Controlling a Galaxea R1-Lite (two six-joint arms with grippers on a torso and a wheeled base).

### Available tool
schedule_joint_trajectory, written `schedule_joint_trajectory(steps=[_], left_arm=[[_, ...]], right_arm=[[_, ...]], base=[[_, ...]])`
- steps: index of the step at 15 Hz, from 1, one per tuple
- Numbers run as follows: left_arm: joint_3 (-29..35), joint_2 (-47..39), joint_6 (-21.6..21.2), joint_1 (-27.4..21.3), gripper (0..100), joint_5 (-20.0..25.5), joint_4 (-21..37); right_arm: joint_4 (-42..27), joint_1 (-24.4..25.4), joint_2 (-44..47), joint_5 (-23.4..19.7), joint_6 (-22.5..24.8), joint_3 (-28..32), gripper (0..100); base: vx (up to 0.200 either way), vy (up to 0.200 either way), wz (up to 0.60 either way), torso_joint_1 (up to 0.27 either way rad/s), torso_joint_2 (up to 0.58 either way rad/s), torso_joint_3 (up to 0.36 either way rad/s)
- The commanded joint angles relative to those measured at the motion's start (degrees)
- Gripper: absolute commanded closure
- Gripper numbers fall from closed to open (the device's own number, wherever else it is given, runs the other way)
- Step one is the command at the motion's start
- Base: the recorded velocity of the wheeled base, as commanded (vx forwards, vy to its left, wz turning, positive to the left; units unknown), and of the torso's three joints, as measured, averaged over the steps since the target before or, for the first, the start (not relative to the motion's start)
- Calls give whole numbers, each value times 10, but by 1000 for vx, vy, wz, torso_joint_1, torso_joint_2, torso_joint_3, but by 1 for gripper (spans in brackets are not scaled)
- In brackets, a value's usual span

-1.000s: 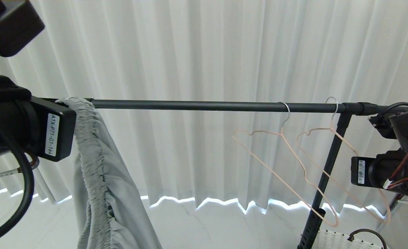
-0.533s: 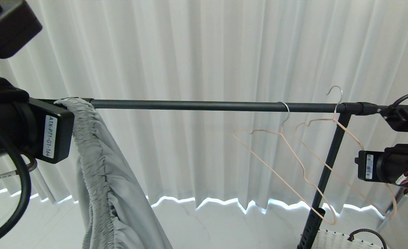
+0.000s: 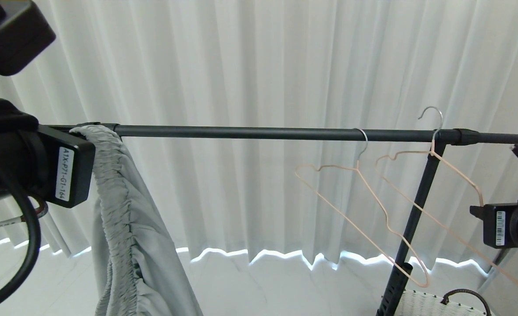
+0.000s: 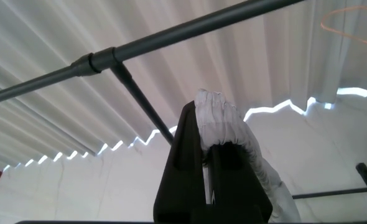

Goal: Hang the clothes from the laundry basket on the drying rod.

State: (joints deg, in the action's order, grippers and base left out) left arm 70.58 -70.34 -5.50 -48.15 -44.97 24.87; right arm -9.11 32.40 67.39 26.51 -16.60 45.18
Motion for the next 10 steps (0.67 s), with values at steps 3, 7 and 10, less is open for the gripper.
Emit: schedule_joint_trajectory(steps=[3, 7, 10], left_arm=[[-2, 0, 0, 0, 100, 0, 0], [-3, 0, 0, 0, 100, 0, 0], [-6, 0, 0, -5, 100, -1, 0]], right_arm=[[0, 2, -83, -1, 24, -48, 100], [5, 23, -118, -4, 26, -70, 100], [39, 78, -137, -6, 24, -94, 100]], base=[[-200, 0, 0, -1, 1, 2], [-200, 0, 0, -4, 1, 4], [-67, 0, 0, 1, 2, -1]])
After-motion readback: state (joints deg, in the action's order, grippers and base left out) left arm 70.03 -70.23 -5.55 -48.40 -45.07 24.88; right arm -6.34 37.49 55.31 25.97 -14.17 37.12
